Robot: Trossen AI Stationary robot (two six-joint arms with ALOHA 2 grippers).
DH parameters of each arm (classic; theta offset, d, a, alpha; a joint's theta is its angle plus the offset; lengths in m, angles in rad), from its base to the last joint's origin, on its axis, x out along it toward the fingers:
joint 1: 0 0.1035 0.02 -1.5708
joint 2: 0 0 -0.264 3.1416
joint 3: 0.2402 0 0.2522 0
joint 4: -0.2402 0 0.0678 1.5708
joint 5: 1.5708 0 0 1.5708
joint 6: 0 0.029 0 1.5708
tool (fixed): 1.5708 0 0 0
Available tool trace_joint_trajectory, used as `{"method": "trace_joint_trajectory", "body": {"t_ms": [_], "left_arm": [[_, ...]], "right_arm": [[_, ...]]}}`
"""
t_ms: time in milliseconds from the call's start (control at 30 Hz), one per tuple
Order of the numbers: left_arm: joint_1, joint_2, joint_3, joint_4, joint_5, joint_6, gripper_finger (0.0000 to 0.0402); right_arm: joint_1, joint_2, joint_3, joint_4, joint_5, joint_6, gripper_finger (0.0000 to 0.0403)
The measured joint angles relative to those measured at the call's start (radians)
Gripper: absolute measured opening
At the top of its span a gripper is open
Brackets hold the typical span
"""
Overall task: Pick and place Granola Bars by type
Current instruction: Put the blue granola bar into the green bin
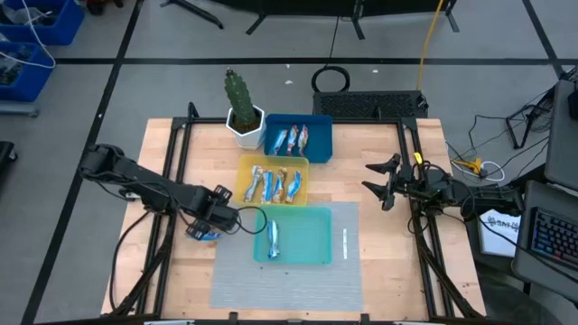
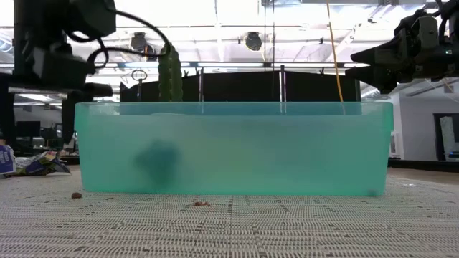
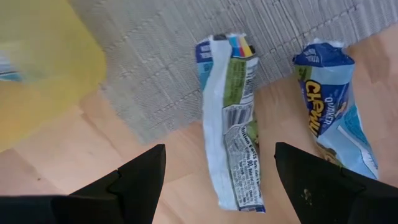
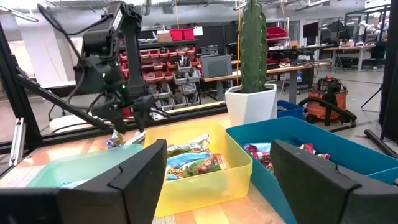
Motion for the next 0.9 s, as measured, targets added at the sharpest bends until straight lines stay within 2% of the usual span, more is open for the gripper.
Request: {"method": "trace_joint_trajectory", "body": {"t_ms": [267,467,600,900], "left_arm": [[-0.026,0.085,0.000,0.000,-0.001,-0.001,0.0290],[-0.032,0.122,0.006,0.036,-0.001,0.001,0.0295],[-0.032,0.123,0.006,0.139,0.025,-0.024,0.0295],[-0.031,0.167,0.005,0.141,0.069,-0.056,0.0285]], "right_arm": [[0.000,0.000,0.000,0.000,0.000,0.000,0.0279],[0.000,0.000,0.000,0.000,0.000,0.000,0.0279],[0.000,0.000,0.000,0.000,0.000,0.000,0.0279],[0.000,0.000,0.000,0.000,0.000,0.000,0.0279]]}}
